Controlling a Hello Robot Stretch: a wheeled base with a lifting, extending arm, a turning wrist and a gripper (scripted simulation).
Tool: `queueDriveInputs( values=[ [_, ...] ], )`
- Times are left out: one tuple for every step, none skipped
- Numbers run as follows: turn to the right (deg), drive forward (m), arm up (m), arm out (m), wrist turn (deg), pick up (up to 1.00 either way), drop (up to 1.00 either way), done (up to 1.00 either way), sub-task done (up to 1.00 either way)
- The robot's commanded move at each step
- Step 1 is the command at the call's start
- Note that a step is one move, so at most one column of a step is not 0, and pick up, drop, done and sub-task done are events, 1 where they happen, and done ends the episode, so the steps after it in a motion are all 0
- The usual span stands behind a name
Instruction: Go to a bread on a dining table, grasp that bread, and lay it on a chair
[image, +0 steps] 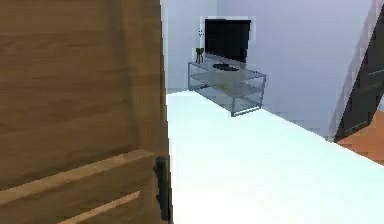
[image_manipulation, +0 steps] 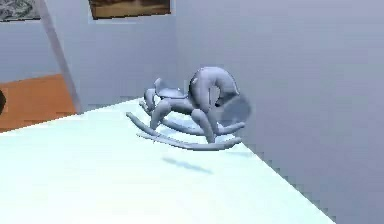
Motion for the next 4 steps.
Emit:
queueDriveInputs(
  values=[
    [45.0,0.0,0.0,0.0,0.0,0.0,0.0,0.0,0.0],
    [0.0,1.0,0.0,0.0,0.0,0.0,0.0,0.0,0.0],
    [0.0,1.0,0.0,0.0,0.0,0.0,0.0,0.0,0.0],
    [3.0,0.0,0.0,0.0,0.0,0.0,0.0,0.0,0.0]
  ],
)
